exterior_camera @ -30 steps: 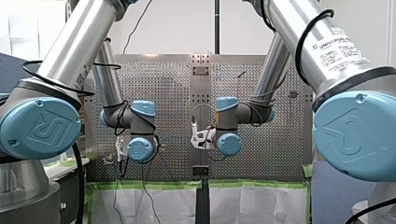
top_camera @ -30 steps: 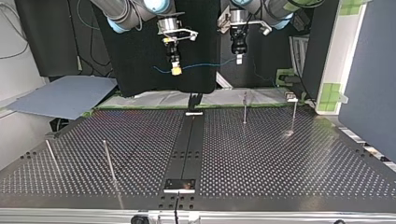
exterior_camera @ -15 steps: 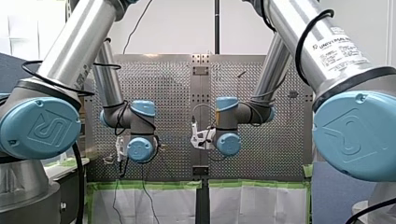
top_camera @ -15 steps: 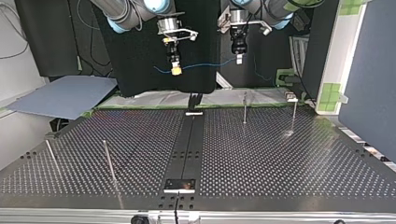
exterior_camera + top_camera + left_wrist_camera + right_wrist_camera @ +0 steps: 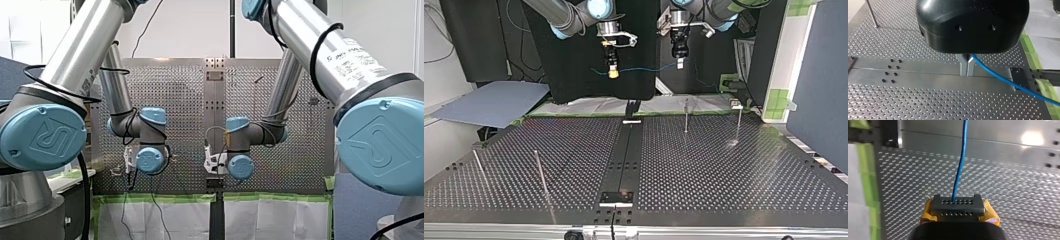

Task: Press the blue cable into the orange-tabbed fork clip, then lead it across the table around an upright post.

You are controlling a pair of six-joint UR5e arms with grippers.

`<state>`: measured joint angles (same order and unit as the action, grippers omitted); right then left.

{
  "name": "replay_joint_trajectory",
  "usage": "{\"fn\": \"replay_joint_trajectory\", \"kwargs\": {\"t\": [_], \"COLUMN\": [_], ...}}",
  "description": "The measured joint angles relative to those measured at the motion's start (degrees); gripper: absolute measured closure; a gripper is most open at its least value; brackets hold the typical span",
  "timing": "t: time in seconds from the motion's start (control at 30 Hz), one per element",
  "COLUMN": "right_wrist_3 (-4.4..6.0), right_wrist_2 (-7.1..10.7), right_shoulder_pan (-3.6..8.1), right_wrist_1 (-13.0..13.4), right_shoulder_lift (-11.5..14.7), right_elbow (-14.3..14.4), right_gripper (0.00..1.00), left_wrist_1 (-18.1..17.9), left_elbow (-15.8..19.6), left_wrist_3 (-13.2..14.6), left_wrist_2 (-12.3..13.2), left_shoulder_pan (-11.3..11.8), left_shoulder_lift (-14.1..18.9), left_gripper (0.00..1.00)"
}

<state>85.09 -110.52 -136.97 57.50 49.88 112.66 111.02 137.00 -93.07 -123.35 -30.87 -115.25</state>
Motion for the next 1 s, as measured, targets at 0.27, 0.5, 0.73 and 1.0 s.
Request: {"fn": "replay_joint_trajectory", "kwargs": {"t": [0.27,0.5,0.73,1.0], "right_wrist_3": [0.0,0.91,3.92,7.34], "right_wrist_2": [-0.14,-1.57,-1.47,2.68], "right_shoulder_pan": [-0.01,0.62,1.3,1.92], "right_wrist_1": [-0.01,-1.43,-2.08,-1.35], "right_shoulder_lift": [-4.63,-4.99,-1.92,1.95], "right_elbow": [-0.02,-0.28,-0.6,-2.24], "right_gripper": [1.0,1.0,1.0,1.0], "left_wrist_1": [0.0,-2.0,-3.92,-3.65], "left_elbow": [0.0,2.0,3.56,4.79], "left_wrist_3": [0.0,2.0,3.19,-1.0], "left_wrist_2": [0.0,0.95,0.76,1.28], "left_shoulder_pan": [0.0,0.01,0.28,1.52], "left_shoulder_lift": [0.0,-0.11,2.85,4.85], "left_gripper": [1.0,1.0,1.0,1.0]}}
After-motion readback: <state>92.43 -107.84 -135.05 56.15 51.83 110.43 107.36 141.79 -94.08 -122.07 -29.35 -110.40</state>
